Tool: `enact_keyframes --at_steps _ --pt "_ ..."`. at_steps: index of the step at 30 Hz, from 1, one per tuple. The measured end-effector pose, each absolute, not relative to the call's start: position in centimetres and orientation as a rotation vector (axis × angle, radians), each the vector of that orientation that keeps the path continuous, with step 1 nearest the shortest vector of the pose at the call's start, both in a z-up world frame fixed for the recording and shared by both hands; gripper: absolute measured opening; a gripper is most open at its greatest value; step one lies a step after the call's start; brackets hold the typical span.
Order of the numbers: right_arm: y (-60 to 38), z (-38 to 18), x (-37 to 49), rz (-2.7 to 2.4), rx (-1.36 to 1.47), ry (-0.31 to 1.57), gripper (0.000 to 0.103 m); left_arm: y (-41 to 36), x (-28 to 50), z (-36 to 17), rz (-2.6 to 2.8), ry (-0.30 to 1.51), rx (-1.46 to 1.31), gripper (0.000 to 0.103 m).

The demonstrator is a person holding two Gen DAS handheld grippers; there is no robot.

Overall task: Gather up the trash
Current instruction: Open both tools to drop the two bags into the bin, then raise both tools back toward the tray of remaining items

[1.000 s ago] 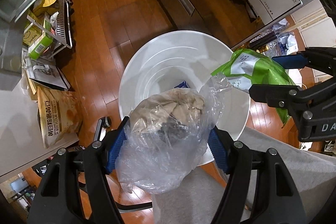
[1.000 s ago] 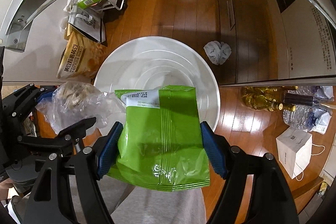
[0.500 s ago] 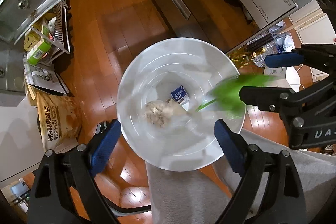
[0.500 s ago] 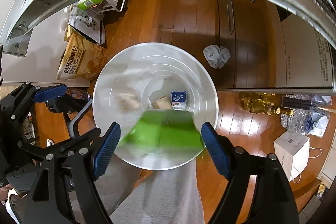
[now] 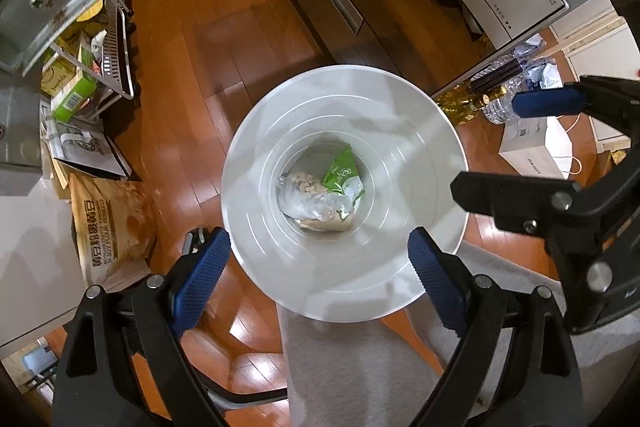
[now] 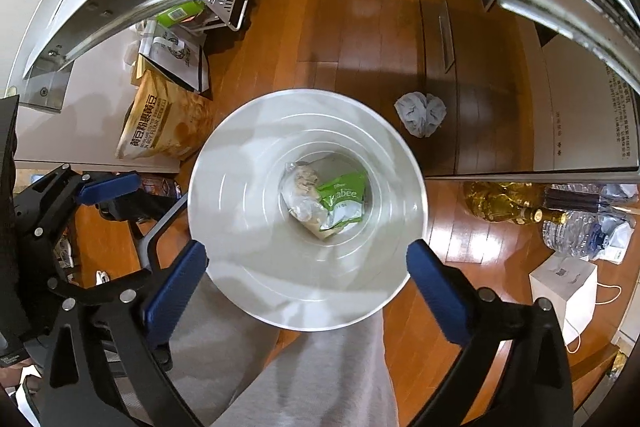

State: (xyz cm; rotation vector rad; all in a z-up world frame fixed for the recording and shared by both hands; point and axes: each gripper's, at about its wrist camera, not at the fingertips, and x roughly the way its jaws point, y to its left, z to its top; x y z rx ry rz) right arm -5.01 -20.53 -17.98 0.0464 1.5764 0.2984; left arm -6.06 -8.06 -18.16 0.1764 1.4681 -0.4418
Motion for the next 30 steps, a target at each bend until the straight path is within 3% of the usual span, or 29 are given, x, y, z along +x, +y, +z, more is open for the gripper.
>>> enact_keyframes --at_steps 13,18,25,30 --pt "-21.8 -18.6 -6.1 0.289 0.131 1.658 0.099 -7.9 -7.0 -17.6 -0.402 1.48 0.212 0.102" --pt "-22.3 -17.1 -7.3 0.316 0.038 1.667 0.099 -7.4 -8.1 -17.0 -0.387 1.492 0.239 0.102" --pt "-21.7 -7.3 -8.4 0.275 -0.251 1.3 0.099 -6.2 -9.4 -10.2 -0.358 1.293 0.262 0.102" --pt "-21.9 -1.2 -5.9 0.226 -0.215 1.097 0.099 -5.1 -7.4 -4.6 -0.315 1.118 0.215 0.102"
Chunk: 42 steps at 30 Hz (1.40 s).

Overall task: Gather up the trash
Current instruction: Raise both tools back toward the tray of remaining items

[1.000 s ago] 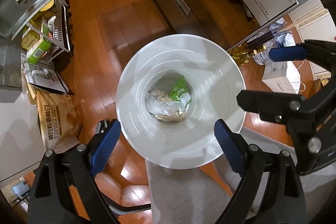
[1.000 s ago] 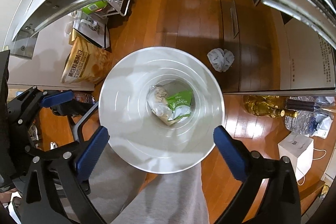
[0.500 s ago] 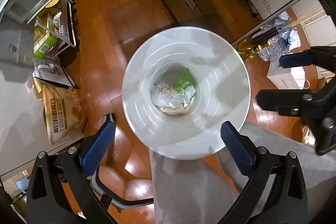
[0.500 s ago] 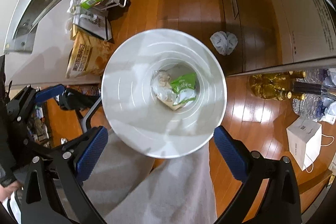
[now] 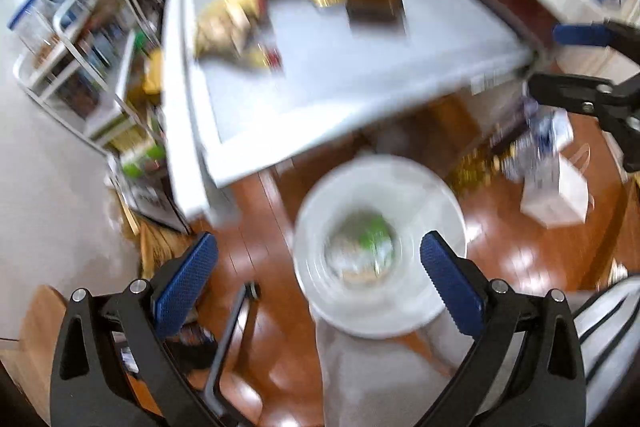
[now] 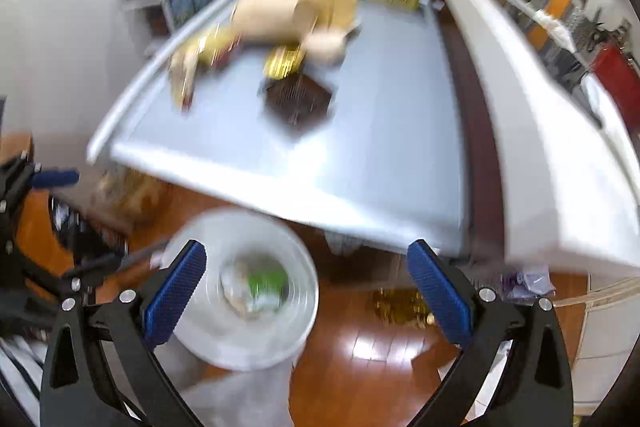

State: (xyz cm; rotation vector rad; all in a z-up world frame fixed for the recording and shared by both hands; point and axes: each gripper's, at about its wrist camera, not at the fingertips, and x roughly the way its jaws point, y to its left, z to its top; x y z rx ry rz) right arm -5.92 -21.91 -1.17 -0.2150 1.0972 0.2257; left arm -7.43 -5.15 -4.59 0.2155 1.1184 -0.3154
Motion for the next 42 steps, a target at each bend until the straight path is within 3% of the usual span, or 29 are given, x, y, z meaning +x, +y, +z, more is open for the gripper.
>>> enact_keyframes --at_steps 8,25,35,42 --pt "-20.5 1.2 0.5 0.264 -0.084 1.065 0.099 -3.4 -3.4 -0.9 -0.242 0.993 0.061 0.102" --pt "-17.3 3.4 15.7 0.307 -0.295 0.984 0.095 -2.6 6.4 0.1 -0.266 0.967 0.014 0.102" --pt "-12.4 1.2 22.0 0.519 -0.642 1.037 0.095 -4.8 11.6 -1.6 -0.33 0.999 0.002 0.102" --pt "-11.0 -1.6 25.2 0.602 -0.738 1.12 0.095 -5.1 13.5 -2.3 -0.342 1.017 -0.047 0.102"
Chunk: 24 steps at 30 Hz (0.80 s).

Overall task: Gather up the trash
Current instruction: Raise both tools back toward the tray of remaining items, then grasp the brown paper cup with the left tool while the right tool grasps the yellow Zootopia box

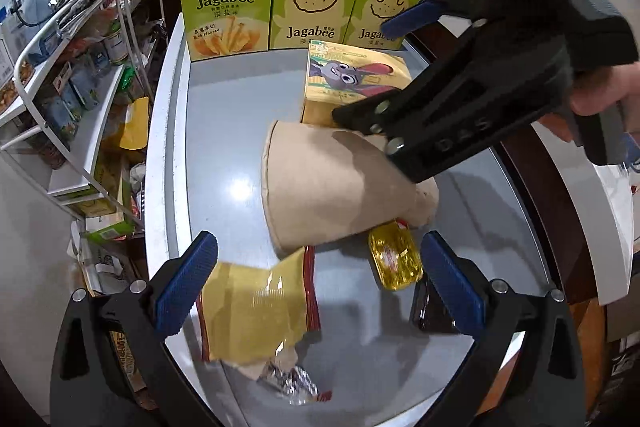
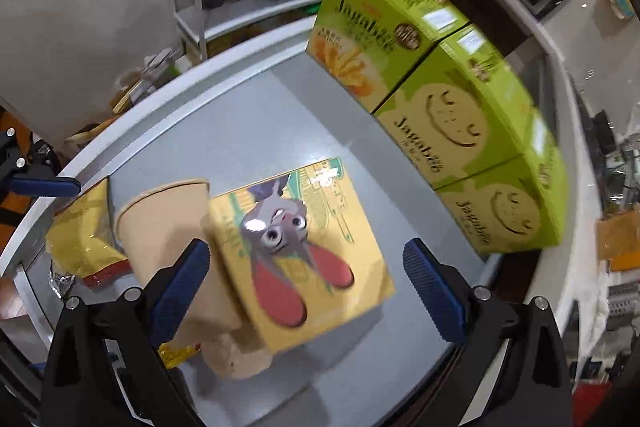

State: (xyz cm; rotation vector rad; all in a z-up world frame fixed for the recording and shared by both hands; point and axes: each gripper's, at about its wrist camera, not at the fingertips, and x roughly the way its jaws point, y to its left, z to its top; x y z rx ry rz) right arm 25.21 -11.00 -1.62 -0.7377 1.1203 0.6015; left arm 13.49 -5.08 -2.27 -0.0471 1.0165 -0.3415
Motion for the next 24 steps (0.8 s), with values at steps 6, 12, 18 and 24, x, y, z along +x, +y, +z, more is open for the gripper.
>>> enact_keyframes --at_steps 6,12,18,24 --pt "-13.1 -3.1 28.4 0.58 -0.52 1.291 0.084 -5.3 15.2 -2.4 -0.325 1.023 -0.051 0.102" --pt "-18.0 -3.1 28.2 0.36 -0.337 1.332 0.083 -5.8 16.3 -2.9 -0.315 1.047 -0.057 0.102" --pt "-21.0 -4.2 26.7 0.273 -0.222 1.355 0.086 -7.1 17.3 -2.9 -0.34 1.059 -0.05 0.102" --pt "-21.0 -4.6 27.2 0.259 -0.189 1.335 0.091 -7.5 18.2 -3.9 -0.323 1.089 -0.045 0.102"
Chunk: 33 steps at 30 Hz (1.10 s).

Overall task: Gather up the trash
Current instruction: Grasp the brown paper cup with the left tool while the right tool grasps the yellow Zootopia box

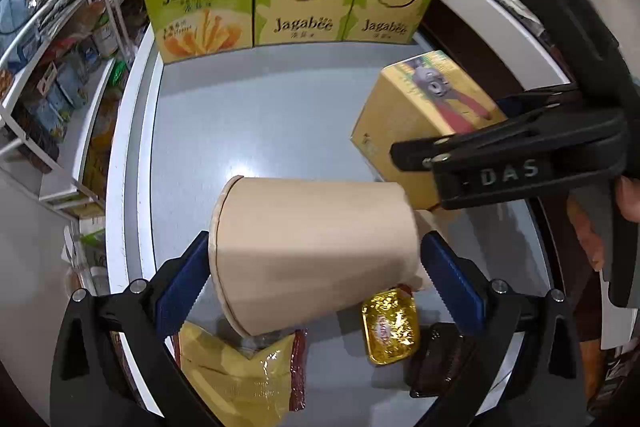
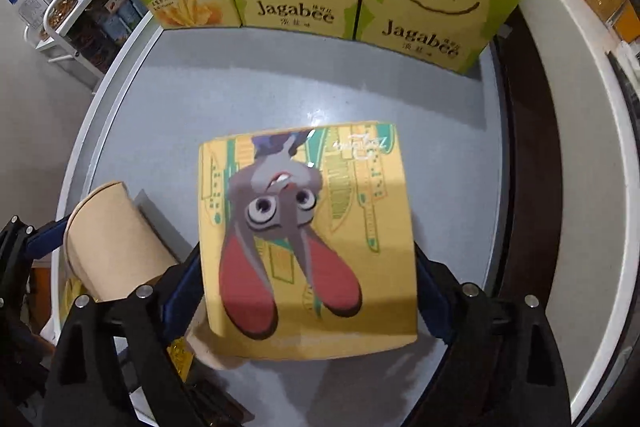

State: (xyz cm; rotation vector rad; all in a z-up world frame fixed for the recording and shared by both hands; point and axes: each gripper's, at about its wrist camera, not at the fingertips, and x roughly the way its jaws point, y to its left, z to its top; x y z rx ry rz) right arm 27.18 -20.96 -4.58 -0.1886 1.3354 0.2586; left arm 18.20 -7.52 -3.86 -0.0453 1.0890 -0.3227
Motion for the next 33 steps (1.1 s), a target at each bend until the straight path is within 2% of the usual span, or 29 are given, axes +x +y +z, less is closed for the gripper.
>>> enact_keyframes --at_steps 8,10,11,12,25,27,33 --pt "-19.7 -5.1 27.8 0.258 -0.217 1.332 0.092 -6.0 18.6 -4.9 -0.303 1.114 -0.14 0.102" --pt "-19.7 -5.3 27.6 0.264 -0.199 1.339 0.085 -6.0 18.7 -4.9 -0.314 1.112 -0.147 0.101" --pt "-19.7 -5.5 27.6 0.262 -0.195 1.341 0.078 -6.0 18.7 -5.0 -0.32 1.115 -0.148 0.098" --pt "-19.8 -5.6 27.6 0.263 -0.188 1.342 0.078 -6.1 18.8 -5.1 -0.319 1.12 -0.145 0.086" --pt "-22.3 -4.4 26.7 0.25 -0.117 1.309 0.076 -6.0 19.2 -4.7 -0.314 1.109 -0.148 0.085" --pt "-22.8 -4.0 26.6 0.248 -0.093 1.299 0.076 -5.9 19.3 -4.1 -0.314 1.096 -0.154 0.078" --pt "-23.9 -2.3 26.5 0.243 -0.048 1.272 0.076 -5.7 19.5 -3.4 -0.319 1.089 -0.15 0.078"
